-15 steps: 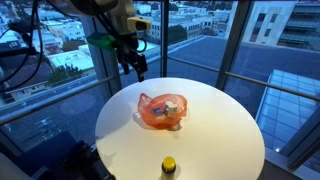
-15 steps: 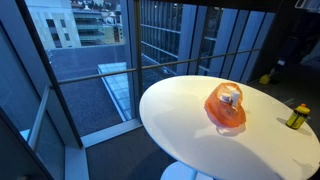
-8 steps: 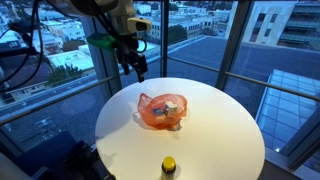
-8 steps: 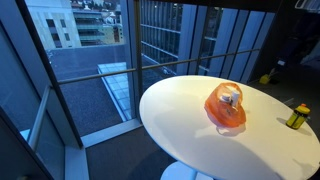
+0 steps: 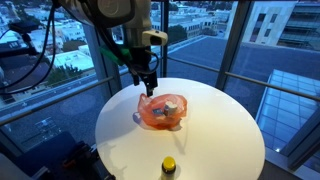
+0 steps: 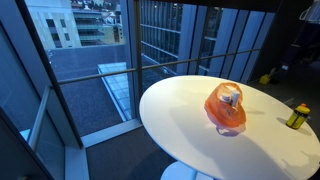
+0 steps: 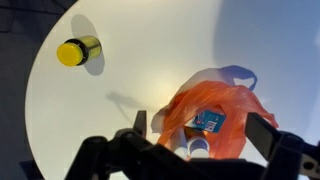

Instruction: Pick up the brown medicine bottle with a yellow lid and put it in the orange plastic

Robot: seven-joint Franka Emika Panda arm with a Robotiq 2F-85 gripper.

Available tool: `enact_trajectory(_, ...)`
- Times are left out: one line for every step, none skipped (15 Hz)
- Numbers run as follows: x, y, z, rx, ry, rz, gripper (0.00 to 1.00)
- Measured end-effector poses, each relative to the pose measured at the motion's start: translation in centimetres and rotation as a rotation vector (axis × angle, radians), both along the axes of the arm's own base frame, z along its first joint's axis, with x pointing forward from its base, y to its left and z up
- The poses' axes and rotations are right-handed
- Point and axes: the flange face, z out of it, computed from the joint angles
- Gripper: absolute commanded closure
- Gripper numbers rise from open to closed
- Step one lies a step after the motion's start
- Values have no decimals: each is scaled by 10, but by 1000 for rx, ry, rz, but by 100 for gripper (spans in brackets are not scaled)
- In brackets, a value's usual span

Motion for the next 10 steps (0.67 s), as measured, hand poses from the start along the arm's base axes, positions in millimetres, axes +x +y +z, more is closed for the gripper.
enact_trajectory(-1, -11, -5, 6, 11, -25, 0)
enact_trajectory(-3, -22, -11, 11, 22, -49, 0)
enact_trajectory(-4, -33, -16, 17, 31, -73, 0)
enact_trajectory(-5, -43, -22, 21, 36, -95, 0)
enact_trajectory(-6, -53, -29, 24, 38, -116, 0)
enact_trajectory(-7, -62, -35, 25, 37, -136, 0)
enact_trajectory(-8, -72, -43, 27, 34, -156, 0)
enact_trajectory(-9, -80, -51, 26, 29, -173, 0)
enact_trajectory(-10, -89, -59, 25, 22, -189, 0)
enact_trajectory(-11, -97, -67, 23, 17, -206, 0)
